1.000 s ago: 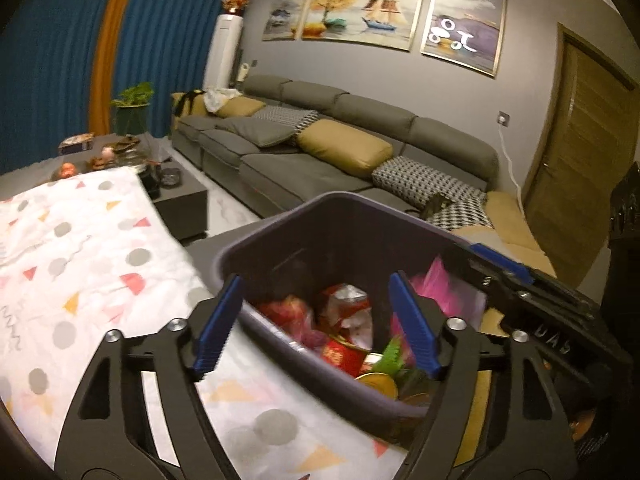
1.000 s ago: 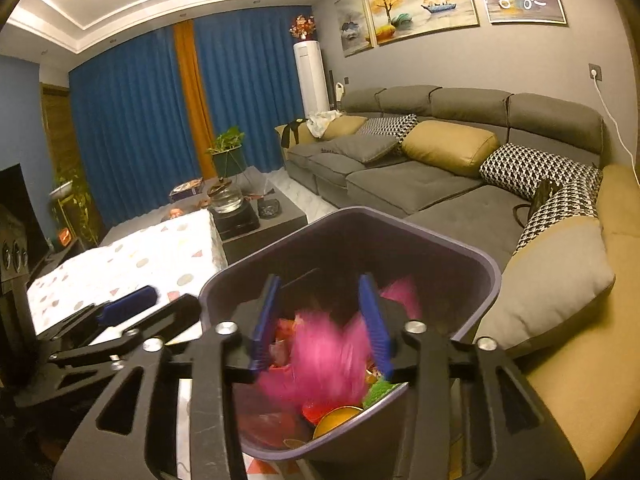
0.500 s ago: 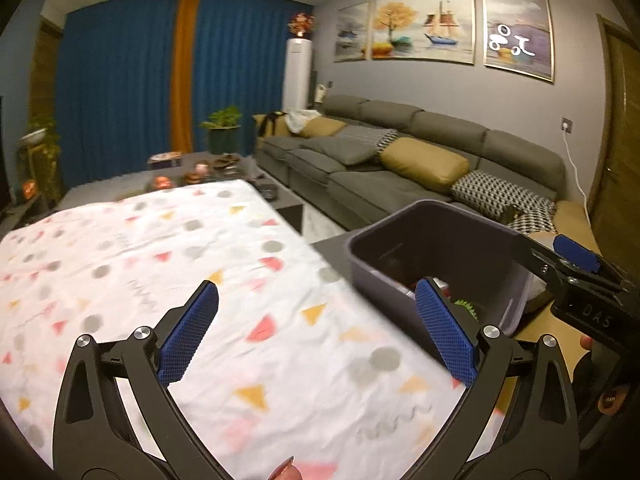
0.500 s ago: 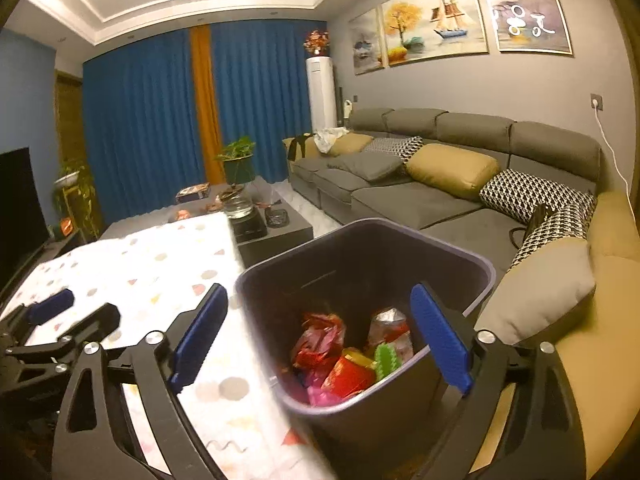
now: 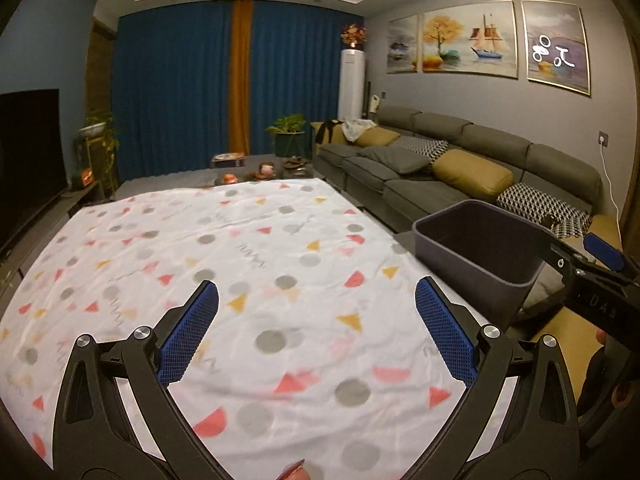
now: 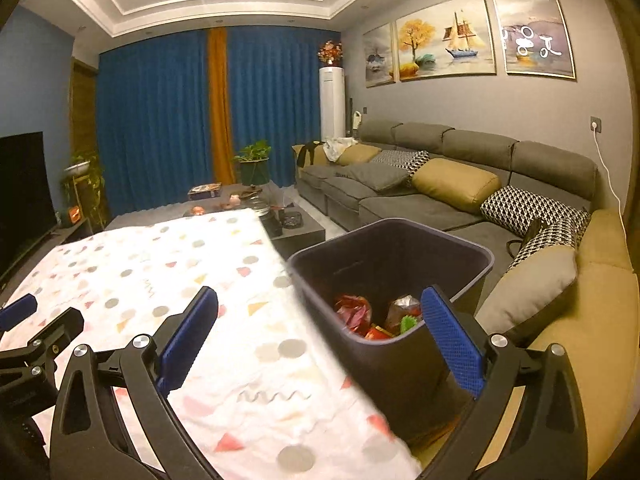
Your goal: Collect trash
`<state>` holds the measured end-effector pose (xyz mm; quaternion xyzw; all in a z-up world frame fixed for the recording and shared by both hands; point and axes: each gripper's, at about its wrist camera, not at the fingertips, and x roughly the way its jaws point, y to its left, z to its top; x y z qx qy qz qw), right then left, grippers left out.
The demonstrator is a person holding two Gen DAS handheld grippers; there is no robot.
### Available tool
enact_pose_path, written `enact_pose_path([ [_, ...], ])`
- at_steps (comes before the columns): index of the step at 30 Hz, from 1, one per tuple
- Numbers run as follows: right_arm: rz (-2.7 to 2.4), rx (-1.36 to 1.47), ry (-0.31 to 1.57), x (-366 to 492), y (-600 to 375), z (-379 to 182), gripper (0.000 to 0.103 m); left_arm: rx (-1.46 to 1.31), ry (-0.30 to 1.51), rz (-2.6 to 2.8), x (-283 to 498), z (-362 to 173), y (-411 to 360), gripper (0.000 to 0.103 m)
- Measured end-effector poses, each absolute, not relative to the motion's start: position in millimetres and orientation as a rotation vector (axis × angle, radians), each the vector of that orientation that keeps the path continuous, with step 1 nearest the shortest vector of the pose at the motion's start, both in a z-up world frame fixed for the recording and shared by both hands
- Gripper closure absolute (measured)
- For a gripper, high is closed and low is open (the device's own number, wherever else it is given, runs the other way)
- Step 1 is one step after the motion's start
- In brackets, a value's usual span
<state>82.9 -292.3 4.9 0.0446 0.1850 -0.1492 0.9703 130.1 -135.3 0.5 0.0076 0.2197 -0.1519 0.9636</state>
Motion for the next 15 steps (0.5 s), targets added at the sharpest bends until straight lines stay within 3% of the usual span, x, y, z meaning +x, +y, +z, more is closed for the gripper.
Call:
enact_pose_path([
  [15,-0.271,0.04,0.33,38,-218,16,0.006,-0.009,0.414,-0.253,75,12,-76,0.006],
])
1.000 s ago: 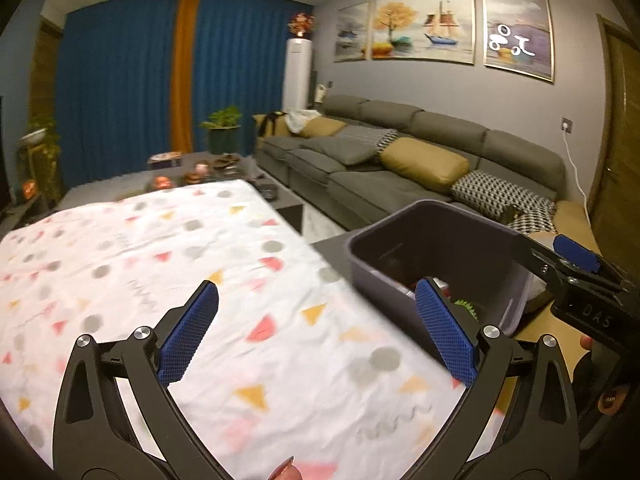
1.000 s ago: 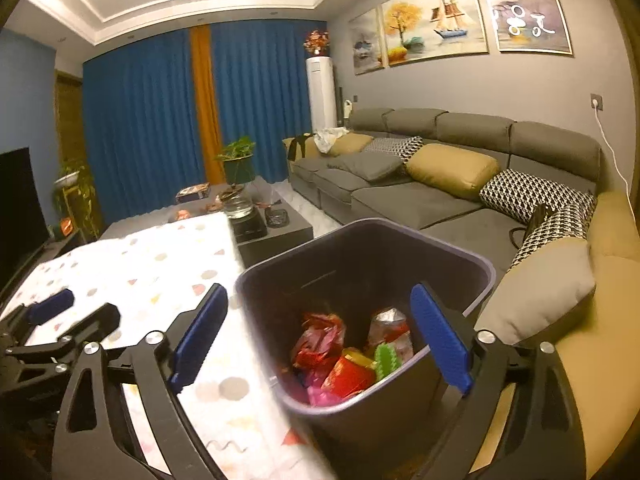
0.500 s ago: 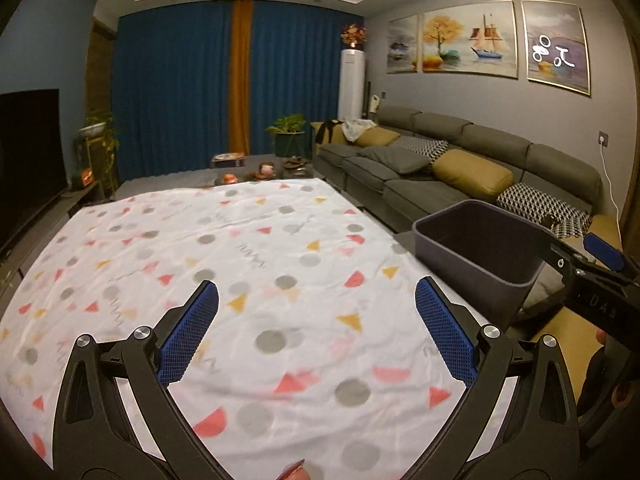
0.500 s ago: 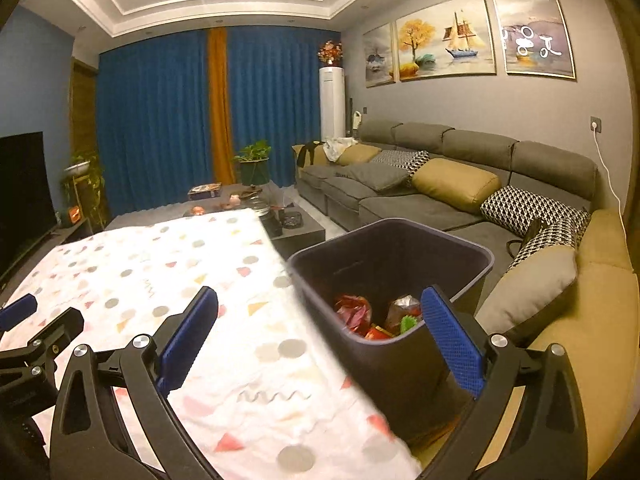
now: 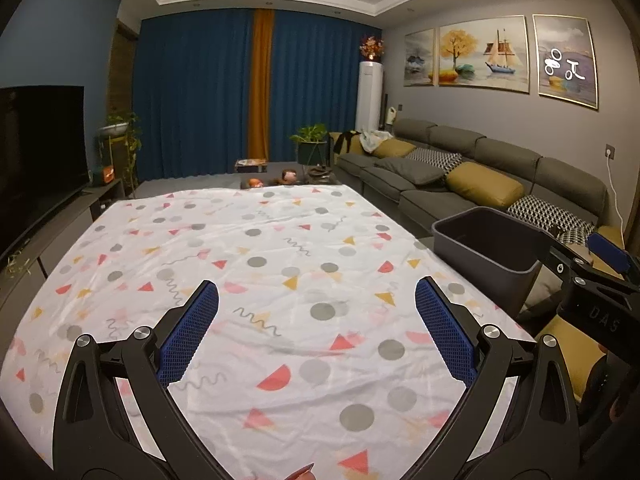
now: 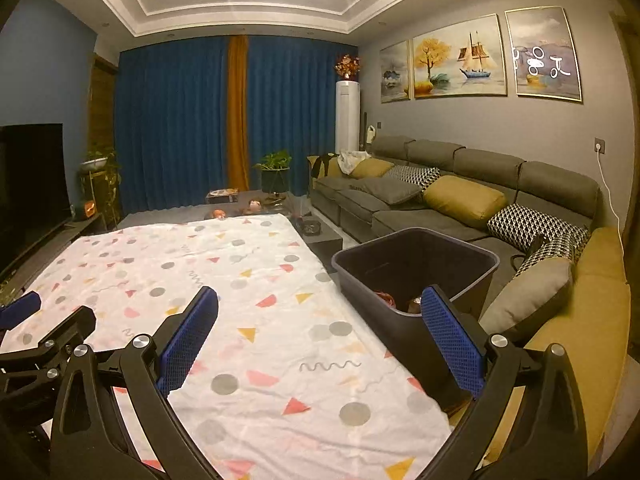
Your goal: Collect trash
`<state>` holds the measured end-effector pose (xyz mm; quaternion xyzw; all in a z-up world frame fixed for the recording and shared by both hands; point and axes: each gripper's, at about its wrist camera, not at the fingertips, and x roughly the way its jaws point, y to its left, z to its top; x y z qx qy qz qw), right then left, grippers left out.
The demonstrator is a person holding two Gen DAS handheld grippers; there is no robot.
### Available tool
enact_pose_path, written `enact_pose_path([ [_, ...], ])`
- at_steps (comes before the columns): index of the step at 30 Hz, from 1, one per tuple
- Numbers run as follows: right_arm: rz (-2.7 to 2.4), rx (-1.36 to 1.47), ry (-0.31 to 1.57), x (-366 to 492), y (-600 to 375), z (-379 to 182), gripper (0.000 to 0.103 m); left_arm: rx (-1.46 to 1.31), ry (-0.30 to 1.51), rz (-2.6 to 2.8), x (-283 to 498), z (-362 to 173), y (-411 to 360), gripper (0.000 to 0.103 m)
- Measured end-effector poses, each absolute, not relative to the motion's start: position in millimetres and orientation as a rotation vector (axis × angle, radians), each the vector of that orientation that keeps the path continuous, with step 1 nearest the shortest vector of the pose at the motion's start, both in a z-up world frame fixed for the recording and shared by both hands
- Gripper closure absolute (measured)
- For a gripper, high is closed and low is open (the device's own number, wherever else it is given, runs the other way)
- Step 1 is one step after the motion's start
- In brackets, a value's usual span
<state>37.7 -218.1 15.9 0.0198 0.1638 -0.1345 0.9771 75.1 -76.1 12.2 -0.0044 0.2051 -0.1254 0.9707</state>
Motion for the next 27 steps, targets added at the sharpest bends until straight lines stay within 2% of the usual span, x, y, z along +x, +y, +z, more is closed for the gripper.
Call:
enact_pose_path([
  [27,-0.252,0.036,0.291,14,-190,27,0.006,-0.05,0.376,-0.232,52,27,-43,0.006],
])
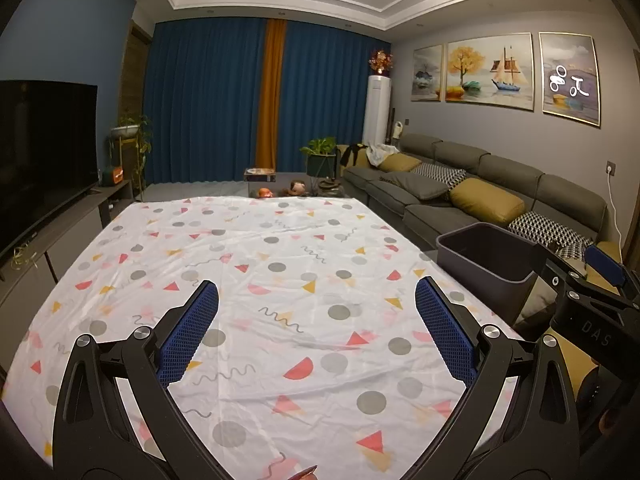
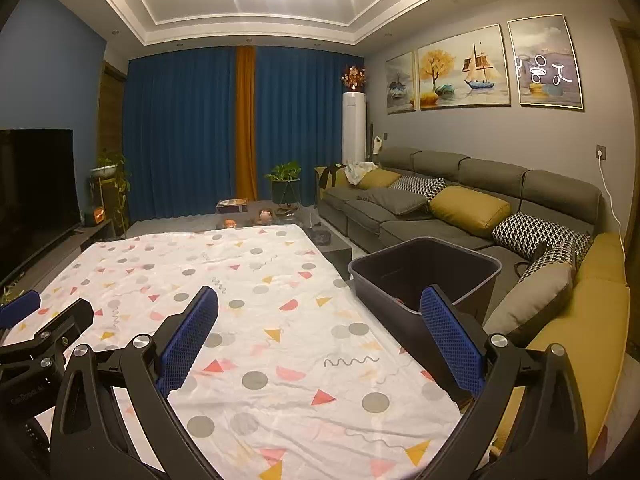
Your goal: Collect trash
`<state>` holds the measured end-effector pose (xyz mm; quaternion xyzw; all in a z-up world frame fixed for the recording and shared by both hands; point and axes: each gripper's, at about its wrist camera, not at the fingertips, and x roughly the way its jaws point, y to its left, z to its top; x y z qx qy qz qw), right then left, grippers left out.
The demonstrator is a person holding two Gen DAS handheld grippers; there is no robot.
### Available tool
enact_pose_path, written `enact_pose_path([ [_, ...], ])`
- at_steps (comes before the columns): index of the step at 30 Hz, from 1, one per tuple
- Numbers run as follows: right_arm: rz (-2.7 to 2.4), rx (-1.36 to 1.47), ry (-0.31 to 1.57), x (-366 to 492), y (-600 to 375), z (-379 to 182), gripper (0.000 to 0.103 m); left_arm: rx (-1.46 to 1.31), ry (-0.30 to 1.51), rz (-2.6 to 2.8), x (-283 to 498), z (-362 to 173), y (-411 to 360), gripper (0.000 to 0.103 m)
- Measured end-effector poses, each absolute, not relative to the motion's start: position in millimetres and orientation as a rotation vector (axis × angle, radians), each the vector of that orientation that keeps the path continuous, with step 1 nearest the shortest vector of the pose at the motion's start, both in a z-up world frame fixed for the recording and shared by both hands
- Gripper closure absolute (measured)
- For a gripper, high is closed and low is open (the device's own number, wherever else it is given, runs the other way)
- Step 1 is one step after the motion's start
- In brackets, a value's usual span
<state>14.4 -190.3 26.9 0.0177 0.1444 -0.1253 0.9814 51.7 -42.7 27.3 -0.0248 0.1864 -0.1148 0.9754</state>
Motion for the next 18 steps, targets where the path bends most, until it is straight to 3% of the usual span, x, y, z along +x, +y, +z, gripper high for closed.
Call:
enact_pose_path([
  [18,-0.253,0.031,0.282,12.8,-190.4,27.1,0.006,-0.052,0.372,-0.236,51.0,27.9,-42.2,0.006],
])
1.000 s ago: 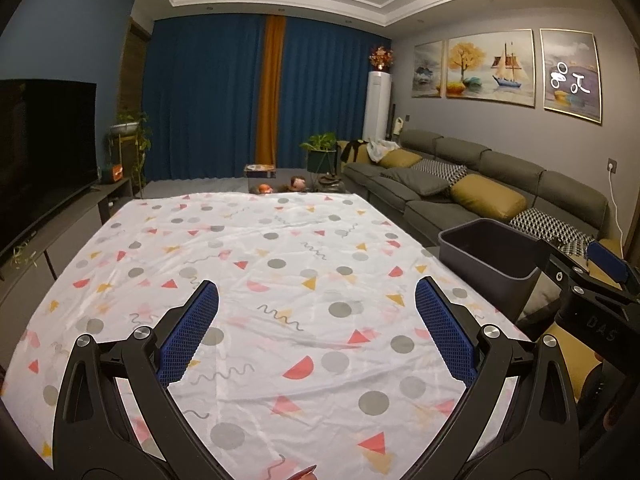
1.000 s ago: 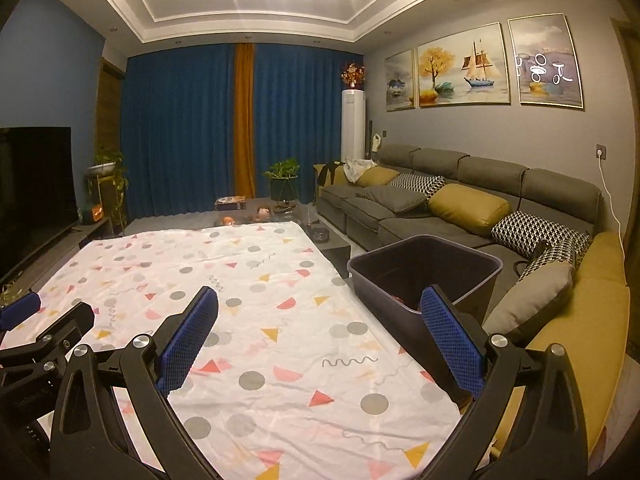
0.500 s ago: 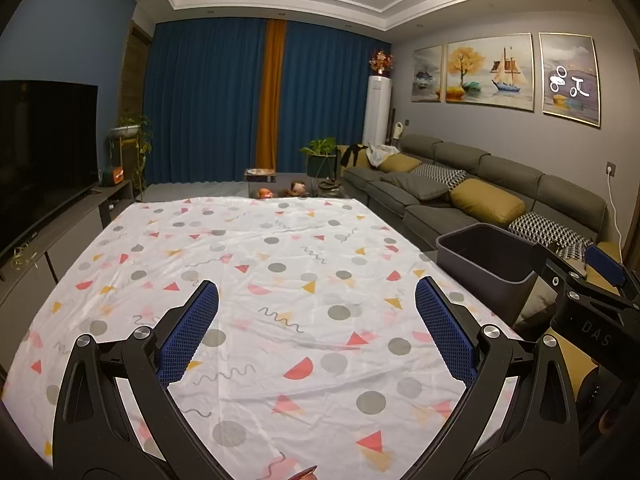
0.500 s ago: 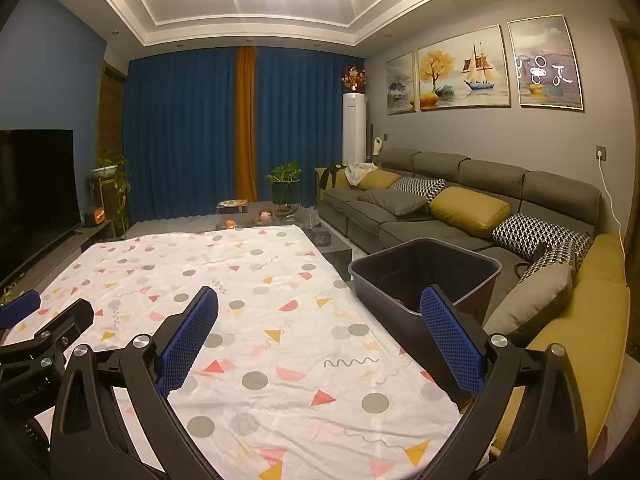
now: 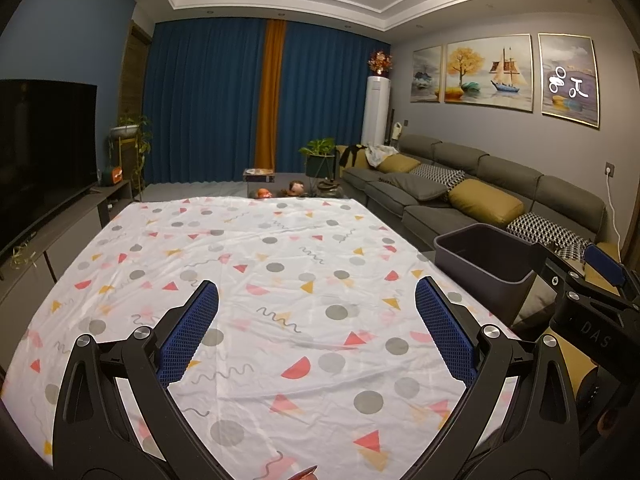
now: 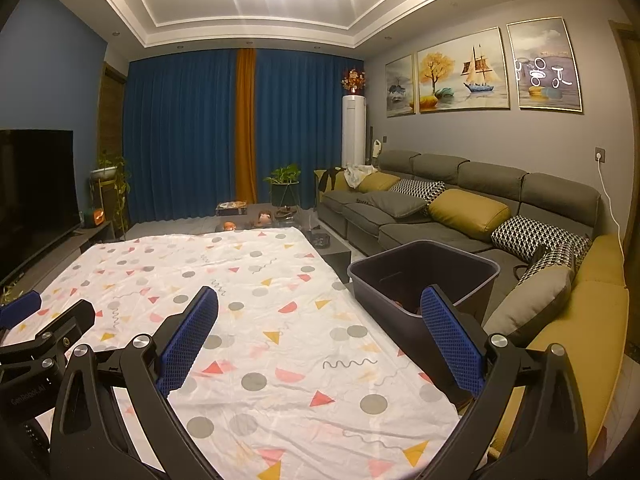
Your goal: Collect trash
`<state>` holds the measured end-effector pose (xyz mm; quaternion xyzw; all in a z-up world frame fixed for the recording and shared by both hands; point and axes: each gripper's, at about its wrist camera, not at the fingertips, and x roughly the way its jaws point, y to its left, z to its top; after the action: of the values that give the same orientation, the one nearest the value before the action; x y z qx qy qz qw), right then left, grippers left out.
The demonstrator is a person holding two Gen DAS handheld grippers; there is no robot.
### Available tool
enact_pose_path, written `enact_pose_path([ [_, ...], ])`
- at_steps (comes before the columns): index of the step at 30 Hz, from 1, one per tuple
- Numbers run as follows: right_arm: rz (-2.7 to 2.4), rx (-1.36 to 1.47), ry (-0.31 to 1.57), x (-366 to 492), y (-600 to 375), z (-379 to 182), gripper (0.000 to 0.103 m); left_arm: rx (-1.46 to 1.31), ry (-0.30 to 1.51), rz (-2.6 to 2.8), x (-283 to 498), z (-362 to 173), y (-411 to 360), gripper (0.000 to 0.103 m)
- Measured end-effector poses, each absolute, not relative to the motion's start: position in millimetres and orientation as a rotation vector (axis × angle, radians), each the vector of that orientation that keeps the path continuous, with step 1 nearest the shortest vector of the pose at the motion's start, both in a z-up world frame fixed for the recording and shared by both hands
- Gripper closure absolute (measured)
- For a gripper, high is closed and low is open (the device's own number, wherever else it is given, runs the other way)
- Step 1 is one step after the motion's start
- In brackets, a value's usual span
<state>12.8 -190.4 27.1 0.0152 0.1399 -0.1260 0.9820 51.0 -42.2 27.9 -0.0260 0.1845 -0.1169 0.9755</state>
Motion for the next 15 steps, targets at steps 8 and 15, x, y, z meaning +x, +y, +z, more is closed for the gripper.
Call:
enact_pose_path([
  [8,-0.254,0.031,0.281,12.6,-190.0,27.3,0.006,-0.054,0.373,-0.235,51.2,27.8,-42.3,0.006],
  [15,-0.254,0.032,0.279,12.4,-190.0,27.3,0.006,-0.056,0.368,-0.235,50.4,26.9,-44.0,0.006],
])
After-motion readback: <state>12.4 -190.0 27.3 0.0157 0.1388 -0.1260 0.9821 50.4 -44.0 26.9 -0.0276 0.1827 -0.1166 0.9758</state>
